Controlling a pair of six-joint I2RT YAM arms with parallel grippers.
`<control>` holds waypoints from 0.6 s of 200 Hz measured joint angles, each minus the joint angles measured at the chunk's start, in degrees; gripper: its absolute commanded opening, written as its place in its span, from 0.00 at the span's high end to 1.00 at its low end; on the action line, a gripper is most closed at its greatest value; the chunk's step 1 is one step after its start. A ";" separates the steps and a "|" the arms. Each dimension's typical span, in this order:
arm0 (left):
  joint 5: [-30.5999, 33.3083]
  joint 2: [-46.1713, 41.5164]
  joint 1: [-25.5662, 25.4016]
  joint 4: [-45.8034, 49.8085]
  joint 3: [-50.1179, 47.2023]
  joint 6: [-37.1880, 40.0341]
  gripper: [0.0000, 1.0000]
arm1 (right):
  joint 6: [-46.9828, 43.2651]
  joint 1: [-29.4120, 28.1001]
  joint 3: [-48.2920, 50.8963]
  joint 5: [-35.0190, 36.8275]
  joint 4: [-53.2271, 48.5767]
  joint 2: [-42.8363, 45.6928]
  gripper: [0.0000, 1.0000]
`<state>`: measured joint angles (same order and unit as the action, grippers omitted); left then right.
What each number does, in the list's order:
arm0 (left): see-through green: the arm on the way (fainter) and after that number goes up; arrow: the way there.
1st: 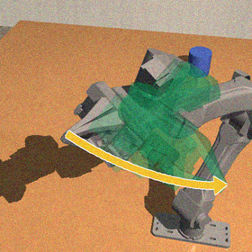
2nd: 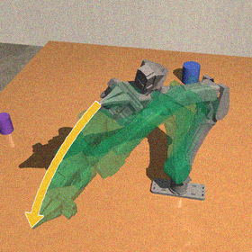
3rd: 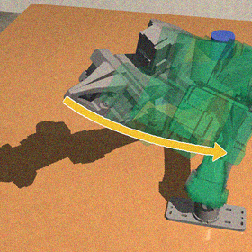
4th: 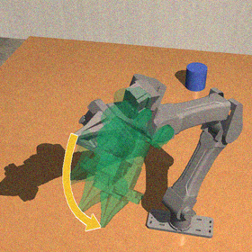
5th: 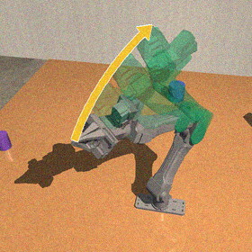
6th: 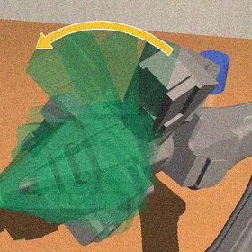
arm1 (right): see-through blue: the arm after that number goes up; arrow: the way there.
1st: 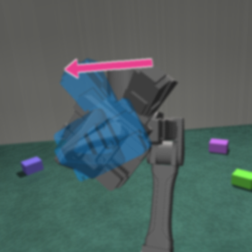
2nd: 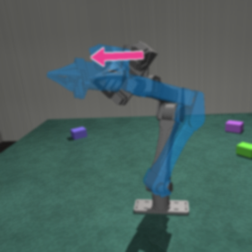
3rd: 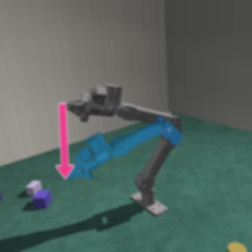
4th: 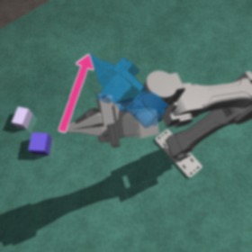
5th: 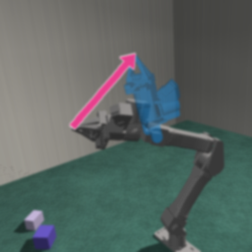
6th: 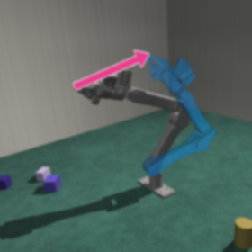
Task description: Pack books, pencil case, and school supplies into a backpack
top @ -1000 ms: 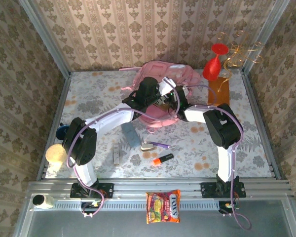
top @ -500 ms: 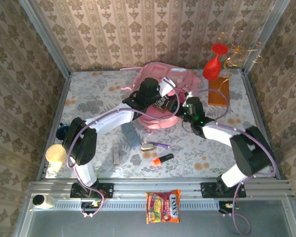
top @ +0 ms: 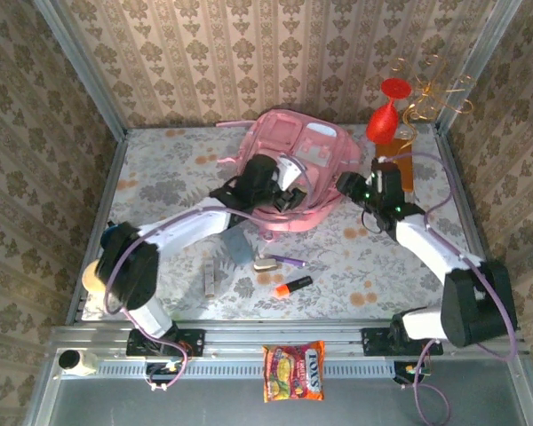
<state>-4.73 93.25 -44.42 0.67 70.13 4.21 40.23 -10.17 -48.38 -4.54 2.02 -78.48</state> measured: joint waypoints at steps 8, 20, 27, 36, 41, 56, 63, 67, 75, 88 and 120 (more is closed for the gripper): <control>-0.76 -2.51 2.23 0.72 -0.11 -2.54 0.34 | 0.02 0.00 -1.68 0.68 0.35 -1.92 0.31; -1.49 -5.18 6.86 0.90 -0.09 -6.86 0.33 | 0.37 0.02 -3.56 2.03 0.72 -4.92 0.30; -2.05 -5.77 9.97 1.11 0.07 -9.42 0.32 | 0.61 0.07 -4.37 2.93 0.81 -6.75 0.30; -2.75 -5.49 14.14 1.84 0.59 -12.61 0.32 | 0.92 0.11 -5.20 3.80 1.01 -9.11 0.30; -3.08 -4.70 16.39 2.32 0.98 -14.34 0.31 | 1.05 0.20 -5.64 4.20 1.11 -10.80 0.30; -4.68 -0.44 22.53 3.82 2.60 -19.17 0.27 | 1.66 0.28 -6.84 4.79 1.03 -15.10 0.29; -5.51 2.16 24.57 4.37 3.34 -21.05 0.26 | 1.84 0.35 -7.48 4.74 1.01 -17.05 0.29; -6.03 3.96 25.53 4.63 3.80 -21.88 0.25 | 1.92 0.44 -7.87 4.52 1.01 -18.16 0.29; -7.06 7.43 26.82 5.53 4.85 -23.65 0.25 | 1.95 0.59 -8.61 3.91 1.11 -20.00 0.30; -8.72 12.33 27.39 7.10 6.21 -25.38 0.26 | 1.92 0.61 -9.73 2.25 1.14 -22.27 0.31; -14.12 20.28 26.56 8.11 7.30 -28.81 0.31 | 1.64 0.61 -12.96 -2.12 1.18 -26.14 0.34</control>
<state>-18.85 113.54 -17.87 8.78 77.43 -24.60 41.87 -9.56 -61.34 -6.66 3.20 -104.62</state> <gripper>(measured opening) 0.709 0.672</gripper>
